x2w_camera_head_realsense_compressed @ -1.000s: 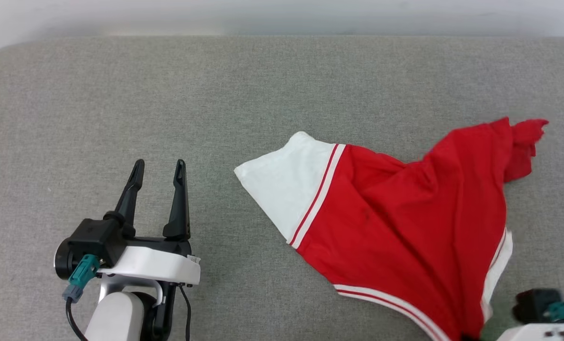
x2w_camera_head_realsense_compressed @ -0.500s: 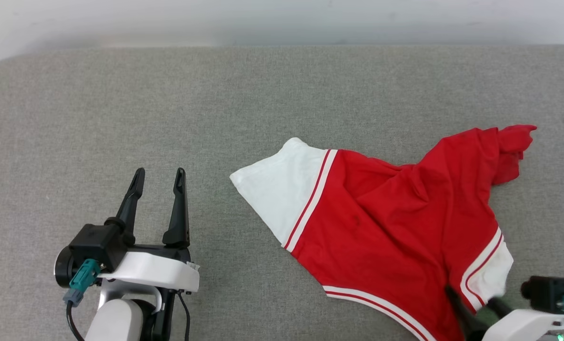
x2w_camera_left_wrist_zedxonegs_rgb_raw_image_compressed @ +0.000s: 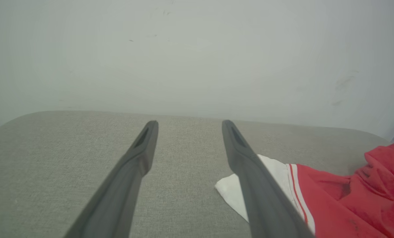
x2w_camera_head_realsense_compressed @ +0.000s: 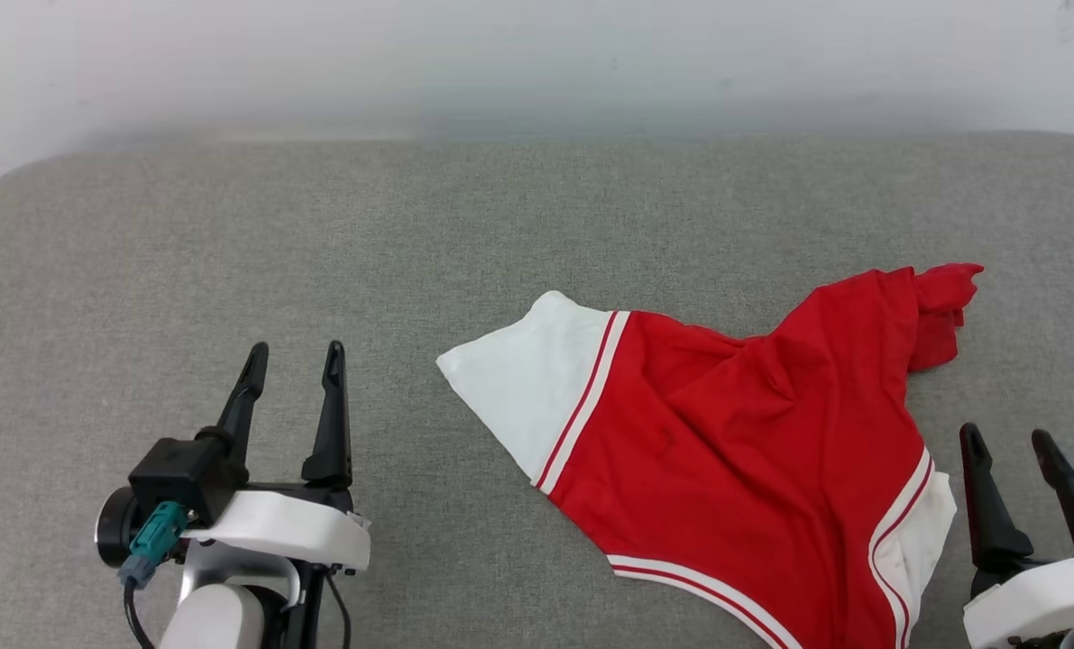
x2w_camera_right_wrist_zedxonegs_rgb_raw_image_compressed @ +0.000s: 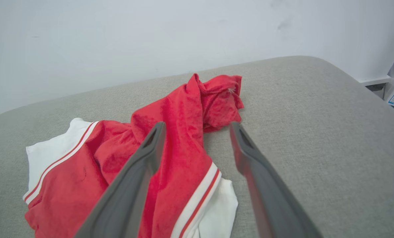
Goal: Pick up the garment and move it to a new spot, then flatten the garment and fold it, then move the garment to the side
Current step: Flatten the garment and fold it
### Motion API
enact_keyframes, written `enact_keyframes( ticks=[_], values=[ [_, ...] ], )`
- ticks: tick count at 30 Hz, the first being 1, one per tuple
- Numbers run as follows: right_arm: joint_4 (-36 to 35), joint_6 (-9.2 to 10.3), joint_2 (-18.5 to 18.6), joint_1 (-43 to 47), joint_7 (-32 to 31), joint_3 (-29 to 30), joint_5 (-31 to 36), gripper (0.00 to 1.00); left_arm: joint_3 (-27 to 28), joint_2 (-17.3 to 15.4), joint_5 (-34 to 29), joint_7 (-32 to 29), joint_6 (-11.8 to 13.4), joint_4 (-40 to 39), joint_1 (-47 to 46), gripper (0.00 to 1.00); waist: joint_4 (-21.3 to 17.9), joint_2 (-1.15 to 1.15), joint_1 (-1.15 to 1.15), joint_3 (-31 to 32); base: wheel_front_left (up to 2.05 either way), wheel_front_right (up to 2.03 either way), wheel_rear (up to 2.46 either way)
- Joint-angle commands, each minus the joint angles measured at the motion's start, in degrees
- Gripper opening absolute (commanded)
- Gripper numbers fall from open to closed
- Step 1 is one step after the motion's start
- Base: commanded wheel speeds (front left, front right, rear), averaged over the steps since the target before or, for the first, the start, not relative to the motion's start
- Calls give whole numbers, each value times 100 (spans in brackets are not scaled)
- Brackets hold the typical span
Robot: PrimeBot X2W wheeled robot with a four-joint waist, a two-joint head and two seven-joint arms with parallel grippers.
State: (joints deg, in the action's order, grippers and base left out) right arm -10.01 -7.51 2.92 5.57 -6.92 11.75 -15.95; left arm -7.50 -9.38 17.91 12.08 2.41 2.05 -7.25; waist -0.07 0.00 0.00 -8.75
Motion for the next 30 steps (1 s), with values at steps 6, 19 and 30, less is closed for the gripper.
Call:
enact_keyframes(
  ticks=[6, 19, 30],
  values=[
    [-76, 4, -3, -181, 159, 4, 60, 100, -252, -159, -167, -618, -9, -172, -154, 100, -34, 0, 0, -84, 0, 0, 0],
    [-293, 4, -3, -637, 553, -417, -126, 100, -1561, -802, -329, -4372, -837, 753, -2020, 100, -538, 0, 0, -1063, 0, 0, 0],
    [-177, 4, -2, -758, 733, -601, -249, 100, -2852, -1423, 166, -6409, -1003, 2144, -2155, 15, -726, 0, 0, -1364, 0, 0, 0]
  ],
)
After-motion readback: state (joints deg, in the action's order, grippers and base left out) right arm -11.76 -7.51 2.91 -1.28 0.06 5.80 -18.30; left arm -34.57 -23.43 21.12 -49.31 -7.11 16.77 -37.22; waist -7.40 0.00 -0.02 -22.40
